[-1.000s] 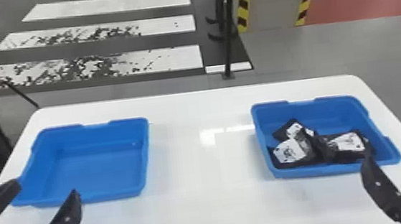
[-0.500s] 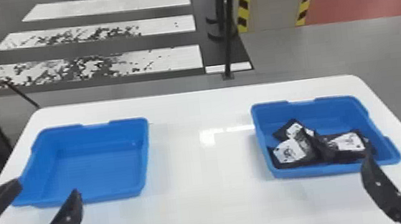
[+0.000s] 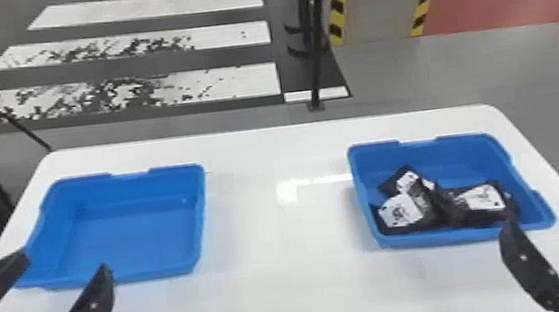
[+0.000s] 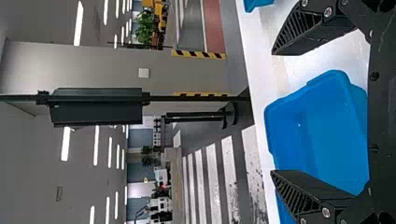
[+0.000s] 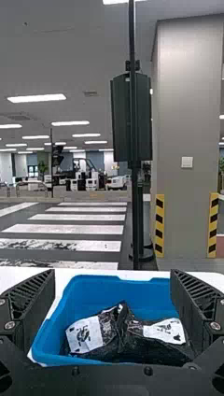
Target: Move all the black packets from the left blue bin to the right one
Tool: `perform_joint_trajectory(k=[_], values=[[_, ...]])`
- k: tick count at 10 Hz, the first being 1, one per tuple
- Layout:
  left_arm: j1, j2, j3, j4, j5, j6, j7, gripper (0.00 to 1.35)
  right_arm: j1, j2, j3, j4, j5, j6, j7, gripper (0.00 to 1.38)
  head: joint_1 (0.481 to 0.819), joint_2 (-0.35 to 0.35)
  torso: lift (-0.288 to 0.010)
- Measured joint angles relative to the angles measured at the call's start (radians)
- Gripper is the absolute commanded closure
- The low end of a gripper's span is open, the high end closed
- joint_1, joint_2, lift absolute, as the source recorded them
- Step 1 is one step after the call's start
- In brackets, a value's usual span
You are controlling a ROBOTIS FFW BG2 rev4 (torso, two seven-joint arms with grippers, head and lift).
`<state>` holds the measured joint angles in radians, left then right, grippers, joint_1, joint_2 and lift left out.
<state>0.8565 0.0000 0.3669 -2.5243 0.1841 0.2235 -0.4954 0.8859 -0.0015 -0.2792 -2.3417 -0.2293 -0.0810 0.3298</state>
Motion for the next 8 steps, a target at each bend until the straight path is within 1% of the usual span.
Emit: perform_joint_trajectory(k=[8], values=[[0.000, 0.000, 0.000, 0.000, 0.004, 0.013, 0.000, 0.14, 0.000, 0.000, 0.000, 0.003, -0.008, 0.000, 0.000, 0.11, 0.695, -0.029, -0.140]])
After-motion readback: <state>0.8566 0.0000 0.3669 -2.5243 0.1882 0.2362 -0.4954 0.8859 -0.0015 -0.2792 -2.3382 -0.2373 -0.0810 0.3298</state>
